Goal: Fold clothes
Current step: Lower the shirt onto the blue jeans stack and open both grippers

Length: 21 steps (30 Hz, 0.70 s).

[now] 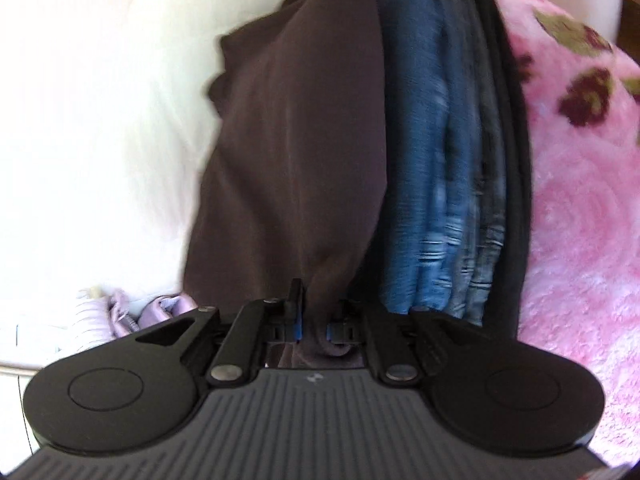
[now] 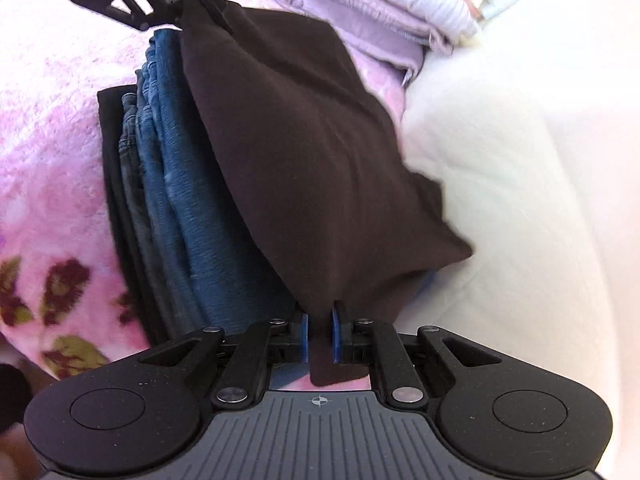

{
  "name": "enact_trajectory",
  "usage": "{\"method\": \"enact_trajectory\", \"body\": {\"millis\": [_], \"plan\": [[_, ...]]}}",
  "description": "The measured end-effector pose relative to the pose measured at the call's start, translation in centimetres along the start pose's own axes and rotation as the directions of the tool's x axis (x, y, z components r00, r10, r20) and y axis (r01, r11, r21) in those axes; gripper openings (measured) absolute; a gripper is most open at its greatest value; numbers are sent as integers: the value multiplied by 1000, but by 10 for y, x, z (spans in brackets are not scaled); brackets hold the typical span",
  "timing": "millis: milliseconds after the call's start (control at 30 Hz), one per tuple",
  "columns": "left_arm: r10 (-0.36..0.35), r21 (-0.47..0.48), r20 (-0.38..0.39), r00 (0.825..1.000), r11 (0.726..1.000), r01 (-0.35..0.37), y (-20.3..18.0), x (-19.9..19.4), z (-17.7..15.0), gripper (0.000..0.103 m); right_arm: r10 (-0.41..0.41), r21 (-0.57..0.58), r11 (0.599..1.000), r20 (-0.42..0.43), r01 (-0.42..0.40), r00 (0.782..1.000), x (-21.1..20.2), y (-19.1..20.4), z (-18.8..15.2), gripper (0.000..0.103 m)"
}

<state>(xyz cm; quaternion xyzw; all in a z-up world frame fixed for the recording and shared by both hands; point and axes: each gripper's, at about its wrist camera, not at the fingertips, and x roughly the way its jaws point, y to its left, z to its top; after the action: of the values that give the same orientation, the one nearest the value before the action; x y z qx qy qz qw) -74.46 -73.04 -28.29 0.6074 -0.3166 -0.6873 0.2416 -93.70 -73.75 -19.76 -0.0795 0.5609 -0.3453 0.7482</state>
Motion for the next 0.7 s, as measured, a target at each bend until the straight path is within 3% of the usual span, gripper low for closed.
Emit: {"method": "enact_trajectory", "body": {"millis": [67, 267, 333, 367, 467, 567, 600, 700], "plan": [[1, 38, -3, 1000, 999, 0, -9, 7, -5, 7, 15, -5, 1000, -12, -15, 1000, 14, 8, 8, 10], [16, -8, 3, 1000, 1000, -16, 0, 5, -12, 11, -20, -22, 1000, 9, 21, 1000, 14, 8, 8, 12], [5, -39, 2, 1000, 999, -5, 6, 7, -13, 11, -76, -69, 995, 29, 78, 997, 17, 15, 8, 38], [1, -54, 1, 1000, 999, -1, 8, 9, -14, 12, -98, -93, 990, 40, 102, 994, 19, 19, 8, 44], [-3, -78, -2, 1000, 997, 3, 12, 13, -15, 12, -103, -167, 980, 58, 111, 993, 34, 28, 6, 47], [8, -72, -6, 1000, 997, -8, 12, 15, -8, 12, -82, -187, 978, 68, 93, 994, 45, 26, 6, 43], [34, -60, -7, 999, 998, -35, 13, 14, -6, 11, -60, -154, 986, 65, 70, 996, 43, 18, 6, 9], [166, -15, 44, 985, 986, -165, 19, -6, 19, 9, -92, -110, 989, 94, 102, 991, 22, -2, 5, 9]]}}
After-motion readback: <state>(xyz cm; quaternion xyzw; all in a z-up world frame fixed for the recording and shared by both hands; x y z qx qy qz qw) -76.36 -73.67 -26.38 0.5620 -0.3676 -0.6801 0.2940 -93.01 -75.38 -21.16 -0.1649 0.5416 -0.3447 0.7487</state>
